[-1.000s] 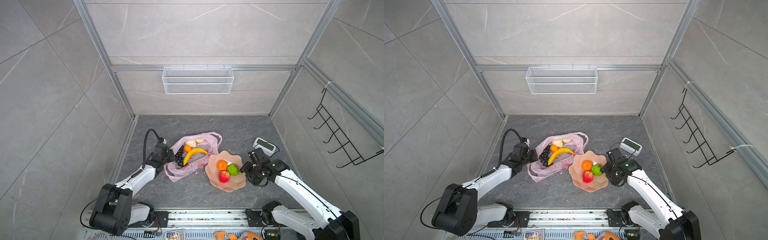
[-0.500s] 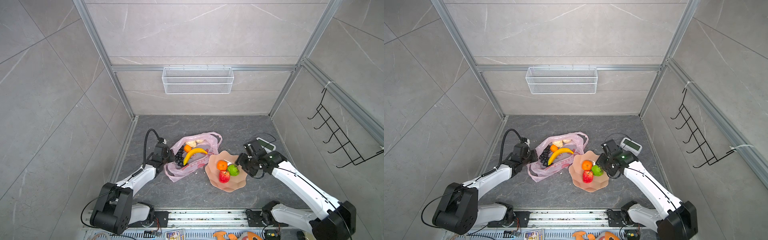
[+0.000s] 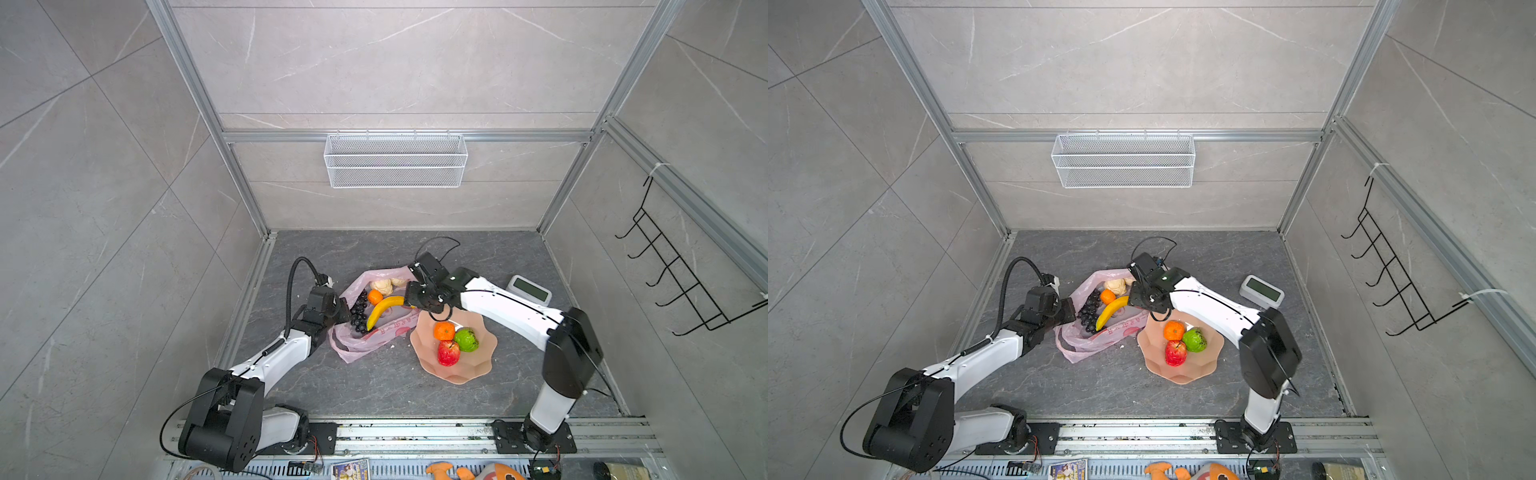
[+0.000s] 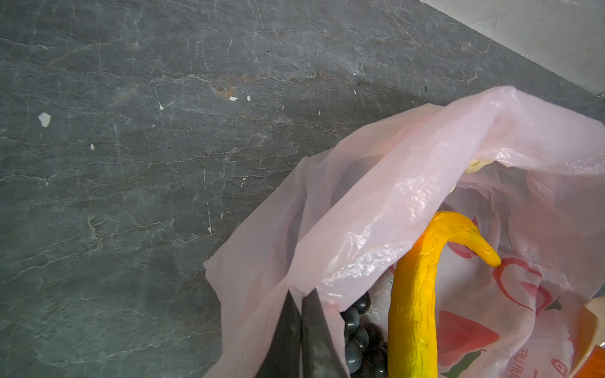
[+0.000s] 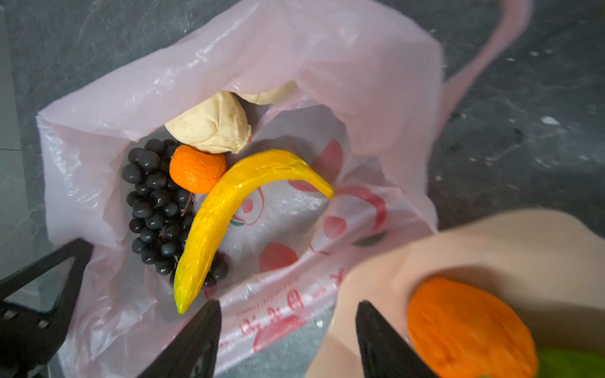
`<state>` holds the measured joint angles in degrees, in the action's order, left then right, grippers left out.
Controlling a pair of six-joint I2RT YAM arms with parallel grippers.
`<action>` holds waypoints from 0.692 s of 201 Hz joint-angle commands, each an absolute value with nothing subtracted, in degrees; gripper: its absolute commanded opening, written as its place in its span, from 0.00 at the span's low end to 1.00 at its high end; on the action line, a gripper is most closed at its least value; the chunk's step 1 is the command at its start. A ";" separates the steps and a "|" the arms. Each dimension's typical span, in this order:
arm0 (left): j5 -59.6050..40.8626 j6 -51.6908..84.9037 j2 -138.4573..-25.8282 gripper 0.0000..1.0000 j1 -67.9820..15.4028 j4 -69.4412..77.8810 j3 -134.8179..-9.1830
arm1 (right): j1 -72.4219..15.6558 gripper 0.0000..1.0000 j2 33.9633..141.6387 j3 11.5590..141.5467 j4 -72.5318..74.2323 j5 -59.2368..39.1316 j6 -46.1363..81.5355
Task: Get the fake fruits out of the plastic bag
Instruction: 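Move the right gripper back over the bag toward the beige fruit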
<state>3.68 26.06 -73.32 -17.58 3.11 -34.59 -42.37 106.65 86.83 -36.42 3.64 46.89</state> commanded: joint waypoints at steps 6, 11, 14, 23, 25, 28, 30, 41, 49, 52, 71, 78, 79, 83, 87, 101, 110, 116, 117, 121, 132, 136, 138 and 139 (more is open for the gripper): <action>2.65 24.53 -71.73 0.00 -17.24 4.97 -35.33 | -42.59 0.68 113.71 92.82 -32.23 2.32 42.39; 2.64 24.49 -71.72 0.00 -17.27 5.01 -35.34 | -42.60 0.68 114.84 93.75 -31.75 2.16 42.15; 2.64 24.52 -71.72 0.00 -17.28 5.01 -35.33 | -42.61 0.68 115.47 94.22 -31.38 1.93 42.03; 2.55 24.59 -71.79 0.00 -17.23 5.01 -35.42 | -42.56 0.69 117.49 95.73 -30.33 1.23 41.97; 2.48 24.60 -71.85 0.00 -17.23 5.01 -35.44 | -42.59 0.69 117.94 96.14 -30.19 1.16 42.00; 2.44 24.61 -71.81 0.00 -17.23 5.01 -35.43 | -42.55 0.69 118.55 96.66 -30.01 1.19 42.13; 2.39 24.63 -71.83 0.00 -17.23 5.01 -35.43 | -42.52 0.69 118.98 97.07 -29.91 1.15 42.17; 2.37 24.61 -71.83 0.00 -17.24 5.00 -35.43 | -42.47 0.70 120.96 98.91 -29.58 1.67 42.50; 2.47 24.60 -71.73 0.00 -17.25 4.91 -35.49 | -42.49 0.72 122.13 99.85 -29.62 3.17 43.25; 2.51 24.51 -71.72 0.00 -17.23 4.96 -35.45 | -42.51 0.73 122.49 100.06 -29.58 3.90 43.67; 2.59 24.60 -71.82 0.00 -17.23 4.88 -35.42 | -41.87 0.75 124.52 100.25 -26.37 4.20 45.72; 2.55 24.58 -71.91 0.00 -17.24 5.00 -35.48 | -41.43 0.76 125.47 100.62 -25.46 3.58 46.44; 2.55 24.59 -71.90 0.00 -17.23 5.01 -35.49 | -41.46 0.76 125.53 100.63 -25.30 3.42 46.55; 2.56 24.60 -71.91 0.00 -17.23 5.01 -35.48 | -41.27 0.76 126.10 100.84 -24.69 3.00 46.87; 2.59 24.60 -71.90 0.00 -17.23 5.01 -35.47 | -41.32 0.76 126.55 101.20 -24.35 2.63 47.12; 2.55 24.53 -72.07 0.00 -17.27 5.00 -35.55 | -41.14 0.76 128.12 102.49 -23.78 2.71 47.70; 2.56 24.55 -72.07 0.00 -17.23 5.00 -35.51 | -41.10 0.76 128.87 103.19 -23.51 2.64 47.89; 2.56 24.52 -72.10 0.00 -17.27 4.95 -35.53 | -41.12 0.77 129.18 103.62 -23.19 2.66 48.02; 2.55 24.48 -72.09 0.00 -17.29 4.98 -35.52 | -41.08 0.77 129.28 103.66 -23.15 2.60 48.00; 2.55 24.52 -72.09 0.00 -17.23 5.01 -35.52 | -41.09 0.77 129.50 103.83 -22.99 2.55 48.08; 2.57 24.52 -72.16 0.00 -17.27 4.99 -35.52 | -41.09 0.78 129.98 104.19 -22.47 2.53 48.16; 2.51 24.52 -72.20 0.00 -17.23 5.01 -35.56 | -41.08 0.79 130.20 104.32 -22.30 2.55 48.24; 2.47 24.52 -72.17 0.00 -17.23 5.01 -35.54 | -41.05 0.79 130.35 104.37 -22.25 2.55 48.25; 2.51 24.52 -72.16 0.00 -17.23 5.01 -35.53 | -41.09 0.79 130.35 104.44 -22.20 2.55 48.29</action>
